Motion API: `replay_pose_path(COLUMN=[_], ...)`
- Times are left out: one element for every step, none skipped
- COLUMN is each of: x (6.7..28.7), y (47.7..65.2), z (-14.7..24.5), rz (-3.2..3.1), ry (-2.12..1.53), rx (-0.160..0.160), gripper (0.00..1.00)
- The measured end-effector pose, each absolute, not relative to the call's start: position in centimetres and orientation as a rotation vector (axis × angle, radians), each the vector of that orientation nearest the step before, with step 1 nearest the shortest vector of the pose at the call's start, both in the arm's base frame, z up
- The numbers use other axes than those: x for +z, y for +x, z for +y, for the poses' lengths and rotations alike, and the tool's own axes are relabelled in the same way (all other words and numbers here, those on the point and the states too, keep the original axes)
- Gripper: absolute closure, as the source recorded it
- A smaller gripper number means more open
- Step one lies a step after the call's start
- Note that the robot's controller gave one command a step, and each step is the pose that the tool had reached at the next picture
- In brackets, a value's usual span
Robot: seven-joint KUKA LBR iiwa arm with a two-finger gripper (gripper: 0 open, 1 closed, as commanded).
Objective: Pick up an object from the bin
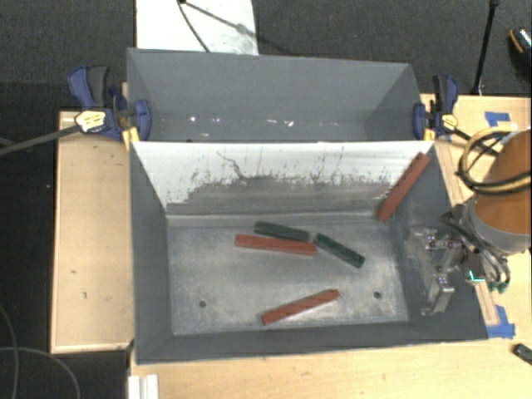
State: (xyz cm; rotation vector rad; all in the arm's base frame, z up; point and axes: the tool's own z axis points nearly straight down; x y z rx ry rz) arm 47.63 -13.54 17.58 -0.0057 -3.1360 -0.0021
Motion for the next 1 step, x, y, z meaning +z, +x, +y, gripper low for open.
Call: replay_pose_path(x=[6.95], y=[54.37], z=[-7.04], rz=[-3.086], ry=[-0.599], rx=[-0.003], gripper=[0.00])
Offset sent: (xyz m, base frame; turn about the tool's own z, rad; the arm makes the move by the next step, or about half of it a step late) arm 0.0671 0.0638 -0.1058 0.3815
